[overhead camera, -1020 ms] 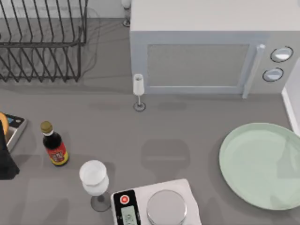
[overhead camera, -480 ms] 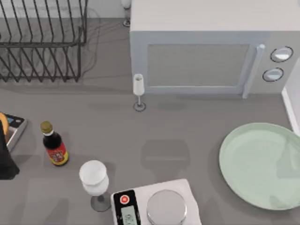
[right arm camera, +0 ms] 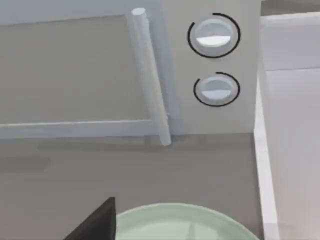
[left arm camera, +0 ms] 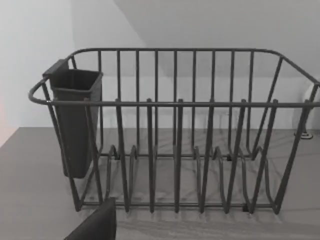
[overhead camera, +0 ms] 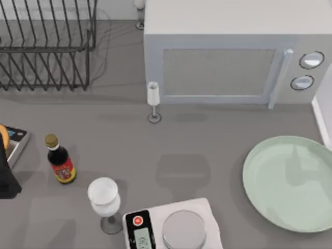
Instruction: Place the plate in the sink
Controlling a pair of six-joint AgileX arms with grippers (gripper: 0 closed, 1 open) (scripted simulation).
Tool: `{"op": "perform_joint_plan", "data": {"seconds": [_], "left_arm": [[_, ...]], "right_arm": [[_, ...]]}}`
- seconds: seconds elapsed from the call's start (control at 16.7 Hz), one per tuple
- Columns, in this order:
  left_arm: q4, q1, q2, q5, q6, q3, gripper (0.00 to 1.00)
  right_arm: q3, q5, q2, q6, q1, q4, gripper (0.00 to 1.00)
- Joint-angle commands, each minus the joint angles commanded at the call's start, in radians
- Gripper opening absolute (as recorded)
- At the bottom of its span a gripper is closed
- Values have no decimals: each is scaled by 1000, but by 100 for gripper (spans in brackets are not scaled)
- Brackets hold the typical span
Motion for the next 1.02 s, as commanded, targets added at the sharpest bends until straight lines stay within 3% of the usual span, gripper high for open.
{"op": "perform_joint_plan", "data": {"seconds": [0.66,1.02], "left_arm": [[0,0,0,0,0,0,100],[0,0,0,0,0,0,100]], "right_arm": [[763,0,1087,328,320,-604,100],[968,0,1372,417,407,-768,100]]}}
